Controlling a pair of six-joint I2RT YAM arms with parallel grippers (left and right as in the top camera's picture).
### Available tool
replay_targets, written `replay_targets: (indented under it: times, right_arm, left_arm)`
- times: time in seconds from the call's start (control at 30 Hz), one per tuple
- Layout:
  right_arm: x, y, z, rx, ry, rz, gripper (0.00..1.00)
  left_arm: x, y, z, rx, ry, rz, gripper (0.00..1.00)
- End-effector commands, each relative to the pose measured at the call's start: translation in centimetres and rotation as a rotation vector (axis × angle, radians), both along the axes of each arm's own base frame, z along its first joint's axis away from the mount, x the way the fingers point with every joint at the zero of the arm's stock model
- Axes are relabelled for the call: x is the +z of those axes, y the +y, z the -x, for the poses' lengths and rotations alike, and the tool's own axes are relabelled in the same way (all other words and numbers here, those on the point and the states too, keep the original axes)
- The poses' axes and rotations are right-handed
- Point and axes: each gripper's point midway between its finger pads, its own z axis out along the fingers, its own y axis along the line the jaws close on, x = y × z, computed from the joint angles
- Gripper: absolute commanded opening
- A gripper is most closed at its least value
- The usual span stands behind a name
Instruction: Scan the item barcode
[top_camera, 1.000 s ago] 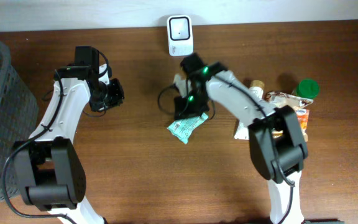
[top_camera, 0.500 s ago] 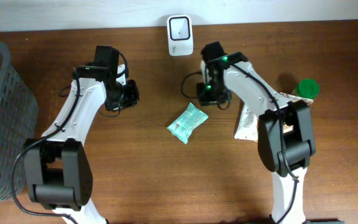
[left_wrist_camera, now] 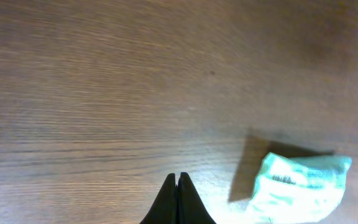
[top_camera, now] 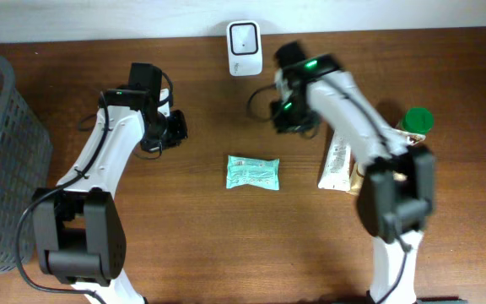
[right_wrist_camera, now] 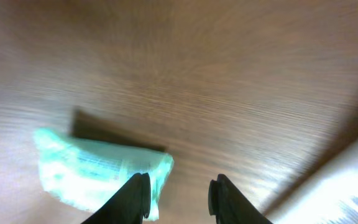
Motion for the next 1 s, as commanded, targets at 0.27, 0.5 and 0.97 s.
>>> replay_targets:
  times: [0.27,0.5,0.97]
  right_arm:
    - [-2.1,-4.9,6.4,-0.063,0.139,-0.253,0.38]
    - [-6.2,-2.5,8.7,-0.087,0.194,-0.428,0.37]
    - [-10.4,2.2,8.5,0.048,0.143,-0.732,0.54]
  left_arm:
    - [-3.7,-15.0,7.2,-0.358,0.033,0.343,0.00]
    - [-9.6,-12.0,7.1,-0.189,0.101,0.143,0.00]
    - [-12.8,-12.9,9.5,-0.173,0.259,0.209,0.00]
